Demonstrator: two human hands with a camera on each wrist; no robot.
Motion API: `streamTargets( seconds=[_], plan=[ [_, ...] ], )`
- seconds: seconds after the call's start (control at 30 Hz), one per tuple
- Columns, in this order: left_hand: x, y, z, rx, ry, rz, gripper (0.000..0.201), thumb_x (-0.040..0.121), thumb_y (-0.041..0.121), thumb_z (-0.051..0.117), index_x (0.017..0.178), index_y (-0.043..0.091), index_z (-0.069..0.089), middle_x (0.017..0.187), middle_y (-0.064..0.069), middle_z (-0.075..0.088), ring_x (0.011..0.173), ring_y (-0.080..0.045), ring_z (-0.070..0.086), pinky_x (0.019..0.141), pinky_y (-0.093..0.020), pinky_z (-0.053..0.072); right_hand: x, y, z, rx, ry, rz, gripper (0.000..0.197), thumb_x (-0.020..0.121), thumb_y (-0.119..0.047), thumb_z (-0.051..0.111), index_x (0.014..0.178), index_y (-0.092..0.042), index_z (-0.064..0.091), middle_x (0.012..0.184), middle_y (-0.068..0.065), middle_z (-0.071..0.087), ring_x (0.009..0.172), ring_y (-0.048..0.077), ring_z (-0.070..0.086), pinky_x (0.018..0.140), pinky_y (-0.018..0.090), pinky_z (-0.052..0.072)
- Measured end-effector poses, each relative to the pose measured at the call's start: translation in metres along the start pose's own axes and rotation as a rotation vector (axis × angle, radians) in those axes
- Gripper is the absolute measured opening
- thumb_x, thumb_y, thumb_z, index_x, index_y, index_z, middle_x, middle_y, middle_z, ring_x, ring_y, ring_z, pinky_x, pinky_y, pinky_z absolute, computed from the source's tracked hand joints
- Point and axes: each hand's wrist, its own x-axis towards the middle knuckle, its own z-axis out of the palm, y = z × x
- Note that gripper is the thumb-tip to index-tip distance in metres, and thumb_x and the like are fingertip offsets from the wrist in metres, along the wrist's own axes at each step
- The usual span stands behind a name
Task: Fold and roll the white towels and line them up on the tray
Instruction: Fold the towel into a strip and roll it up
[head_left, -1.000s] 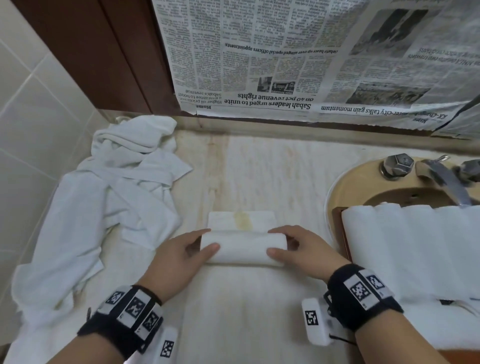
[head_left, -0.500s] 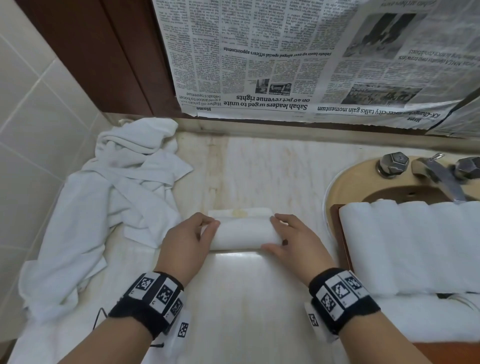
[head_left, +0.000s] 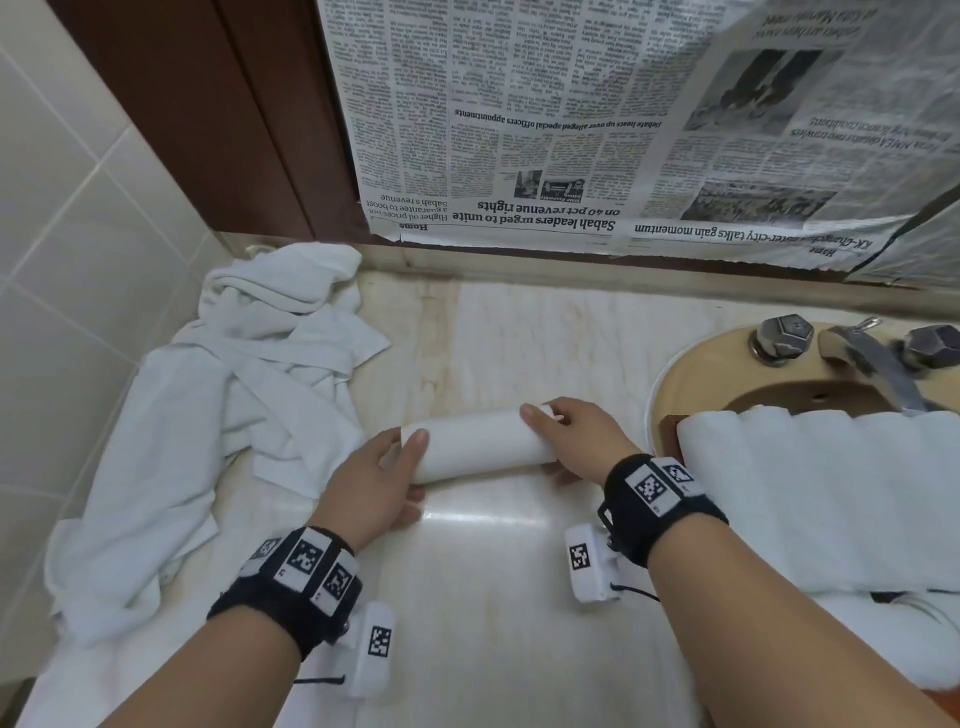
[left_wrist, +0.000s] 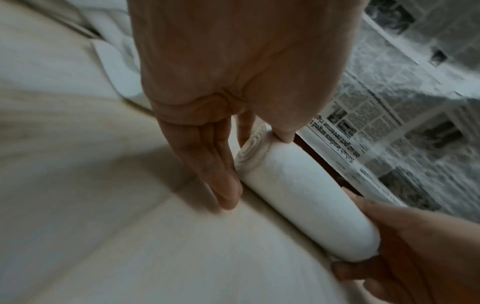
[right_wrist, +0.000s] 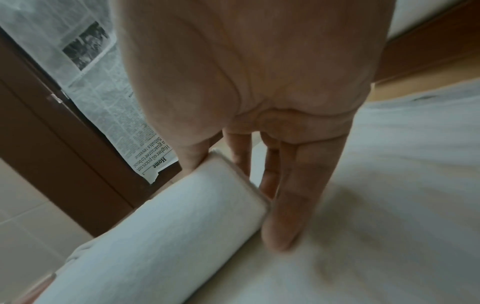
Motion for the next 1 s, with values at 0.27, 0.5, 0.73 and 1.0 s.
streamTargets(
  seconds=[0.27, 0.5, 0.73, 1.0],
  plan=[
    [0.033, 0.016, 0.007, -0.224, 0.056, -0.148, 0.06, 0.082, 0.072, 0.057, 0.104, 0.017, 0.064, 0.099, -0.01, 0.074, 0.079, -0.03, 0.077, 0.085, -0.045, 0.062, 0.018, -0.019, 0.011, 0.221, 0.173, 0.132, 0.049, 0.084, -0.052, 0.074, 0.09, -0.004, 0.071, 0.09, 0.009, 0.067, 0.075, 0.033, 0.071, 0.064, 0.051, 0.063],
    [0.028, 0.014, 0.008, -0.45, 0.075, -0.161, 0.055, 0.08, 0.062, 0.071, 0.109, 0.016, 0.062, 0.114, -0.008, 0.065, 0.102, -0.027, 0.069, 0.085, -0.046, 0.063, -0.001, -0.013, 0.011, 0.539, 0.163, 0.173, 0.048, 0.073, -0.036, 0.088, 0.095, 0.002, 0.07, 0.102, 0.018, 0.071, 0.093, 0.033, 0.071, 0.073, 0.052, 0.063],
    [-0.03, 0.016, -0.005, -0.501, -0.053, 0.009, 0.045, 0.084, 0.051, 0.077, 0.108, 0.017, 0.061, 0.112, -0.008, 0.07, 0.101, -0.026, 0.071, 0.089, -0.054, 0.06, -0.08, 0.012, 0.005, 0.768, 0.086, 0.042, 0.04, 0.083, -0.018, 0.081, 0.114, 0.0, 0.065, 0.11, 0.012, 0.068, 0.093, 0.023, 0.068, 0.077, 0.039, 0.058],
    [-0.083, 0.041, -0.002, -0.274, -0.257, 0.318, 0.046, 0.076, 0.053, 0.077, 0.12, 0.043, 0.067, 0.1, -0.001, 0.067, 0.092, -0.013, 0.068, 0.075, -0.034, 0.058, -0.155, 0.05, -0.021, 0.906, 0.116, -0.108, 0.075, 0.068, -0.009, 0.088, 0.136, -0.02, 0.059, 0.113, 0.011, 0.072, 0.101, 0.026, 0.072, 0.084, 0.036, 0.058]
  ],
)
